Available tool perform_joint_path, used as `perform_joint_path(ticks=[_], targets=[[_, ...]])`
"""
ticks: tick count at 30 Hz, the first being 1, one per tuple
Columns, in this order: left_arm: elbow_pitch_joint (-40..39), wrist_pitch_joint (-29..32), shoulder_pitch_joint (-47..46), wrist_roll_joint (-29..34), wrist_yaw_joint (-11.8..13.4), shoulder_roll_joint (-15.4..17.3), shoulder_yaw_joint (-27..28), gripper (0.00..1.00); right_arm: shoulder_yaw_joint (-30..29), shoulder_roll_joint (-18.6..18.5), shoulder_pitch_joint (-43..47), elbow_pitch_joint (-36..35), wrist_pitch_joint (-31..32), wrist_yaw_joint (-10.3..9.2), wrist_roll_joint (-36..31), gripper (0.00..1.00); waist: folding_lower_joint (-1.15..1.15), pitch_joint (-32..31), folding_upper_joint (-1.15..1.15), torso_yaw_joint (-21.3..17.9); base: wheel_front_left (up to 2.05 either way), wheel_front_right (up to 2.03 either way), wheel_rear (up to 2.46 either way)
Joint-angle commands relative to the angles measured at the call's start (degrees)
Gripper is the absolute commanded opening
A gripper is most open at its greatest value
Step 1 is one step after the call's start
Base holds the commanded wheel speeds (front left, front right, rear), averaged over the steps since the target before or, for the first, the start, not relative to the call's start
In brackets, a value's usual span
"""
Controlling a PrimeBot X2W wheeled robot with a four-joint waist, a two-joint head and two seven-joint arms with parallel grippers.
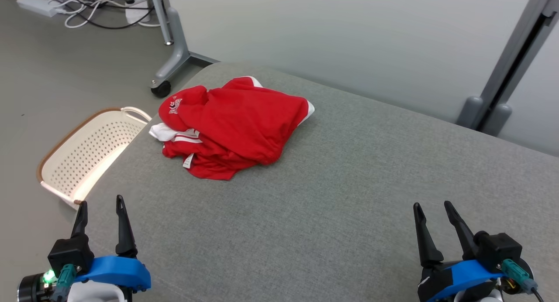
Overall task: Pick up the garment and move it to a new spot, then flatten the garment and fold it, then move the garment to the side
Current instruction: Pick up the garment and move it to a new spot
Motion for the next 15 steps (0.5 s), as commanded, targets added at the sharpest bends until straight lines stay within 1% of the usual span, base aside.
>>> perform_joint_path(ticks=[1,9,12,15], targets=[[-0.3,-0.1,0.0,-0.2,0.0,0.0,0.2,1.00,0.1,-0.3,-0.4,-0.1,-0.2,0.03,-0.4,1.00,0.00,0.4,0.00,0.7,0.00,0.00,0.00],[-0.5,-0.1,0.6,-0.2,0.4,-0.2,0.9,1.00,0.7,-0.3,-0.4,0.1,-0.2,0.03,-0.4,1.00,0.00,0.4,0.00,0.9,0.00,0.00,0.00],[-0.4,-0.1,-0.1,-0.3,0.1,-0.3,0.8,1.00,0.8,-0.4,-0.9,0.3,-0.2,0.03,-0.8,1.00,0.00,0.8,0.00,-0.1,0.00,0.00,0.00],[-0.1,-0.1,-1.9,-0.4,-0.3,-0.3,0.8,1.00,0.9,-0.4,-1.6,0.0,-0.2,0.03,-1.4,1.00,0.00,1.7,0.00,-1.8,0.00,0.00,0.00]])
